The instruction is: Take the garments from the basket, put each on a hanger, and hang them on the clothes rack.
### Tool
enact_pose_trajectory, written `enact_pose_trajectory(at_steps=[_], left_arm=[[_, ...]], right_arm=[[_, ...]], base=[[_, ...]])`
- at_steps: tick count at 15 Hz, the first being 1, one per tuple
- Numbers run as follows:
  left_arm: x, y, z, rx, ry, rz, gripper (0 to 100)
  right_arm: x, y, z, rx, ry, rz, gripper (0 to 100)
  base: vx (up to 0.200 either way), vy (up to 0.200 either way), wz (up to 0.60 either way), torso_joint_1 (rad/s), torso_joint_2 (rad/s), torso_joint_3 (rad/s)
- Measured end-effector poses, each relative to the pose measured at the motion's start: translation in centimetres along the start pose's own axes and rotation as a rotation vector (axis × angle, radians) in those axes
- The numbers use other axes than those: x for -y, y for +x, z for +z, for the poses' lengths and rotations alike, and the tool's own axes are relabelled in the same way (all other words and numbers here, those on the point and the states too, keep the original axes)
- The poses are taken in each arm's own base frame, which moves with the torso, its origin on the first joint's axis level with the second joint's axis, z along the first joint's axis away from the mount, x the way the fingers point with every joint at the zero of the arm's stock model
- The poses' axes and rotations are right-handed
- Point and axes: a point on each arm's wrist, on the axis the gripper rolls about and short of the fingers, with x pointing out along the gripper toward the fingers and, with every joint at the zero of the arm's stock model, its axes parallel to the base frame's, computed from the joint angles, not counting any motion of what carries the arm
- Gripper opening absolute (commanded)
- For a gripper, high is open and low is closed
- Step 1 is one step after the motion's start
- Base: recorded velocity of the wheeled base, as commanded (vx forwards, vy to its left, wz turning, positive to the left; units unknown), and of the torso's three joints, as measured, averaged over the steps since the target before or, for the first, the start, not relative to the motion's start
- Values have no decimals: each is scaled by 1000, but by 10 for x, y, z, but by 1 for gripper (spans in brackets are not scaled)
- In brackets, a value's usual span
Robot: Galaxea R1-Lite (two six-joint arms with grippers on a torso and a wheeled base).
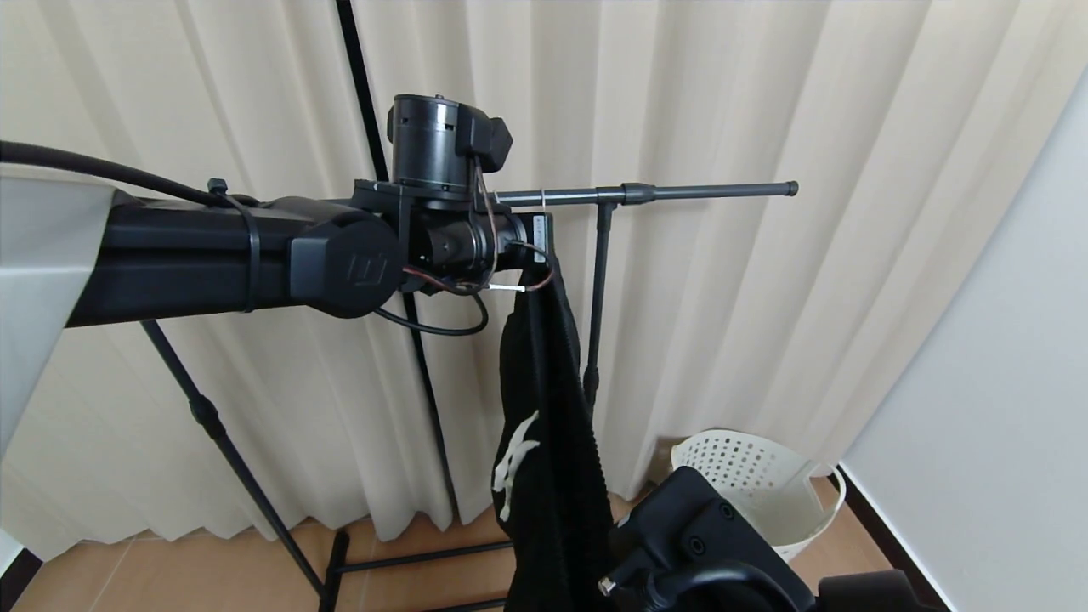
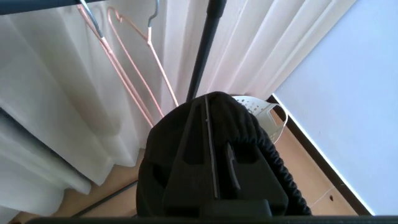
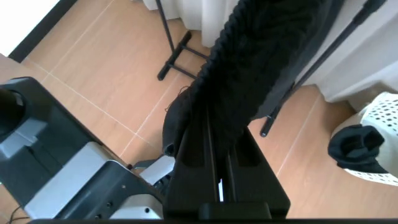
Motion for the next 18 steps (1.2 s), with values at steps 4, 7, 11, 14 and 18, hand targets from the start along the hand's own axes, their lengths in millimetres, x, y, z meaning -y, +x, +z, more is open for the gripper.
enact_pose_trajectory(at_steps=[4,7,11,14,18], left_arm=[[2,0,-1,-8,4,-2,0],[-2,-11,-1,-75,13,14,0],[-13,-38,-2,-150,22,28,0],[-21,-63,-12,-199,79,2,0],[-29,-94,-45,-311,148,-5,0]], right_arm=[[-5,0,4,43,35,31,0],[7,-7,-7,29,10,-20,0],[56,-5,3,30,25,-214,0],[102,5,20,52,59,-388,0],[150,14,71,167,98,-556,0]], base=[[0,0,0,0,0,0],[0,0,0,0,0,0],[0,0,0,0,0,0],[0,0,0,0,0,0],[0,0,0,0,0,0]])
